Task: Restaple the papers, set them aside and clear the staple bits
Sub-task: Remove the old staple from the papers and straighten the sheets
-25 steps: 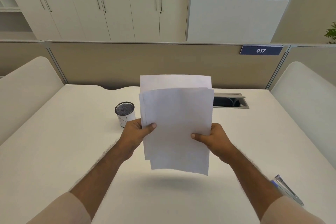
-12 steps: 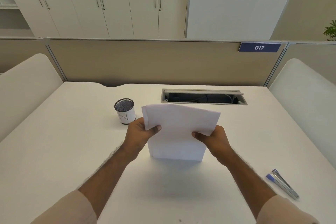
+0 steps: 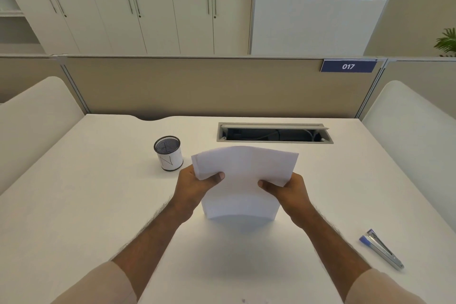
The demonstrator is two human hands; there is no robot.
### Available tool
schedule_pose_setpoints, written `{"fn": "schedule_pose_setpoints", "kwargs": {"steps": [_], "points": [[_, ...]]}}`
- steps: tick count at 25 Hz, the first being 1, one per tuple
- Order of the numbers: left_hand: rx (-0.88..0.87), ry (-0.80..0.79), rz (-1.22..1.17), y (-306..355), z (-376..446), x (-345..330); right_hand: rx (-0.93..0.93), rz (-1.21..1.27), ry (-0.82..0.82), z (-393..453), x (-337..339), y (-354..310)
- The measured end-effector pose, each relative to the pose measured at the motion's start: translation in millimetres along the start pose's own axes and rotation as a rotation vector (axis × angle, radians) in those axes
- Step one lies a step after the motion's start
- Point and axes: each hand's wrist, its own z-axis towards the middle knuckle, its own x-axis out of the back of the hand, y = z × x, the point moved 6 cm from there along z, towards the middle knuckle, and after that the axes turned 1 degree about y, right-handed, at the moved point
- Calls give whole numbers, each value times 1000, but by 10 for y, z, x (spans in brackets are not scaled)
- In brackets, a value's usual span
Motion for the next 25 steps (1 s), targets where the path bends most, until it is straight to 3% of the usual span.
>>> {"fn": "schedule_pose_setpoints", "kwargs": {"steps": [15,20,23,25], "points": [[47,113,28,-31,12,-29,-37,-39,21,-6,-13,127],[64,276,-326,153,126,115,37,-78,133,3,190,126],[119,350,-583,144,199,240,-191,54,209,-9,229,332],[197,379,-685,56,209,229,-331,353,74,-34,72,470]]}}
